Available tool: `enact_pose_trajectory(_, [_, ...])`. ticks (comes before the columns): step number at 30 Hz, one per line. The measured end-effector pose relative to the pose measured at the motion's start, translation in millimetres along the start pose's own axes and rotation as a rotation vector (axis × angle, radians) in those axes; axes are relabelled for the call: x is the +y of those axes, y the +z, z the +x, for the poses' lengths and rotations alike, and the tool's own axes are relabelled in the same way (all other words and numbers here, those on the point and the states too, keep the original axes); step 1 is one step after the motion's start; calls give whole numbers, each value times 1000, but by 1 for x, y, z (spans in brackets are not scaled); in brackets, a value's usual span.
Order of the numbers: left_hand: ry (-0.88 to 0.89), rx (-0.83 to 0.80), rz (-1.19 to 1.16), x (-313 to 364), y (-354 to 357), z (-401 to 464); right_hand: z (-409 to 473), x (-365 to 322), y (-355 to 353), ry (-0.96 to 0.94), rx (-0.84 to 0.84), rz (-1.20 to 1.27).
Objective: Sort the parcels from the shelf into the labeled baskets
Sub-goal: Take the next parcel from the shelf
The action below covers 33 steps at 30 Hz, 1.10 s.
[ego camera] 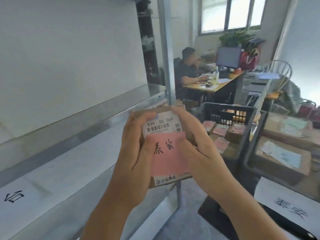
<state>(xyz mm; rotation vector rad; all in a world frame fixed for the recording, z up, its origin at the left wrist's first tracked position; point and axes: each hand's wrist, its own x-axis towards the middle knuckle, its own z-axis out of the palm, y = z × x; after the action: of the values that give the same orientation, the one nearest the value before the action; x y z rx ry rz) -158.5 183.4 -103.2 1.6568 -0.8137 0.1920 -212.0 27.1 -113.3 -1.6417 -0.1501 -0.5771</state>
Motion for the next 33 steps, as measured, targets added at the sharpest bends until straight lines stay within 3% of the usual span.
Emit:
enact_pose_trajectory(14, [130, -372, -63, -80, 161, 117, 20, 53, -143, 217, 351, -373])
enact_pose_trajectory(18, [91, -531, -226, -84, 211, 147, 24, 60, -169, 303, 510, -583])
enact_pose_trajectory(24, [134, -759, -284, -77, 288, 158, 9, 67, -190, 522, 752, -1058])
enact_pose_trajectory(29, [160, -941, -361, -70, 348, 148, -15, 70, -220, 605, 930, -1160])
enact_pose_trajectory(33, [251, -1003, -292, -79, 401, 149, -34, 87, -265, 685, 1046, -1252])
